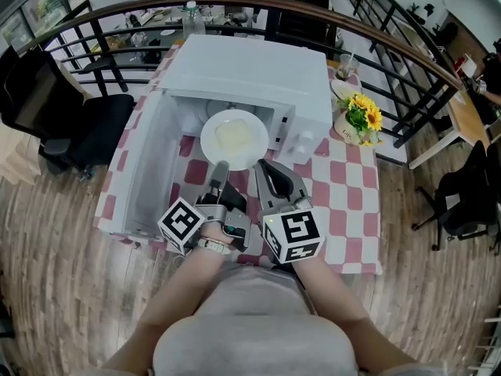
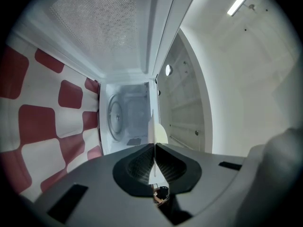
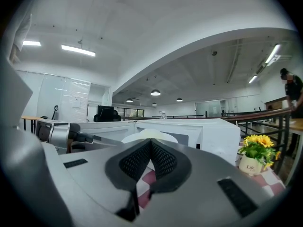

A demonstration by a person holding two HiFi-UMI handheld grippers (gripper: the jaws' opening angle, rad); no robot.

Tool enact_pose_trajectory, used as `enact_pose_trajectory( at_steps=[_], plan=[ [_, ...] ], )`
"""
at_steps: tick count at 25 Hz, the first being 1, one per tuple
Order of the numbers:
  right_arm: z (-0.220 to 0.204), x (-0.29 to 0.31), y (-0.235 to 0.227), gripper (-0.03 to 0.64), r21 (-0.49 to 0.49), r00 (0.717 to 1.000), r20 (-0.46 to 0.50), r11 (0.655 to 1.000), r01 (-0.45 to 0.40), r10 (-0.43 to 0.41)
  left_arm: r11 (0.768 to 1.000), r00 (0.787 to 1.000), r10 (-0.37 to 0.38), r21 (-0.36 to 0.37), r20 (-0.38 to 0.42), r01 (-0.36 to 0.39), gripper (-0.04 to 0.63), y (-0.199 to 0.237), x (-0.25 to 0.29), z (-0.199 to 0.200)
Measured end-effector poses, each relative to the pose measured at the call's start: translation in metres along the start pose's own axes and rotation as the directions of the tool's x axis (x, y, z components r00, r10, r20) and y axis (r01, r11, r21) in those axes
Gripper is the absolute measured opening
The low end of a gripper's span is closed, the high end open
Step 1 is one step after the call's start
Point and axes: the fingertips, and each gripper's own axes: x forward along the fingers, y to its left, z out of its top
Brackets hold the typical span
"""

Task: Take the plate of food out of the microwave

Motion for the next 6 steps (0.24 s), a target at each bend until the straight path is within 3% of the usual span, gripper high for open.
enact_pose_trajectory(
  at_steps=[6],
  plan=[
    [-0.0001, -0.0010, 0.0006, 0.023, 0.007, 1.000, 0.001, 1.000, 0.002, -0.002, 0.999, 1.000, -0.031, -0.018, 0.004, 0.031, 0.012, -0.0076, 0.0016, 0.0001]
  ],
)
